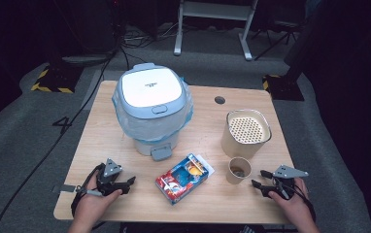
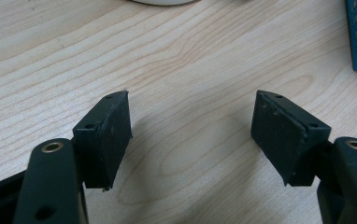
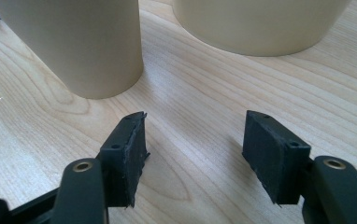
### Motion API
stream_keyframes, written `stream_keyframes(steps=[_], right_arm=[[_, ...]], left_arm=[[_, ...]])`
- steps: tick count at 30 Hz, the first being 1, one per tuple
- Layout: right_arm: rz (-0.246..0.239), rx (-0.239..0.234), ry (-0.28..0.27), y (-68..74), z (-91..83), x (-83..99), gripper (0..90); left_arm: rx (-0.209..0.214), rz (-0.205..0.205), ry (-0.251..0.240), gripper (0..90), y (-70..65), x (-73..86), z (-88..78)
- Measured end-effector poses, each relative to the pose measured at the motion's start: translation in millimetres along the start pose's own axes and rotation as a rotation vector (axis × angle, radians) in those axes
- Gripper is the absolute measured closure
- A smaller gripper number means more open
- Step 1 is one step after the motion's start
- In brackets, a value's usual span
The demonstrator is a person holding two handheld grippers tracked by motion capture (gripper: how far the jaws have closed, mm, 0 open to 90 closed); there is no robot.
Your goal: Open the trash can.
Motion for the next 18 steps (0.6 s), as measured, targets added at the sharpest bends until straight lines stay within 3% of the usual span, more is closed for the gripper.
stream_keyframes(steps=[9,13,18], right_arm=[[0.000,0.000,0.000,0.0,0.0,0.0,39.8],[0.000,0.000,0.000,0.0,0.1,0.0,39.8],[0.000,0.000,0.000,0.0,0.1,0.0,39.8]], left_arm=[[0.008,0.017,0.004,33.9,-0.4,-0.2,-0.9],[0.010,0.019,0.048,41.5,-0.6,-3.4,-5.6],[0.069,-0.009,0.047,48.1,5.3,-10.9,-13.1]])
Point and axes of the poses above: each handheld gripper's, and its own axes: z roughly forward along the jaws, x roughly out of its underside, y roughly to its left, the point moved 2 cm from there along z, roughly forward along the jaws, and after that the axes turned 14 degrees about y, right-handed, at the moved point
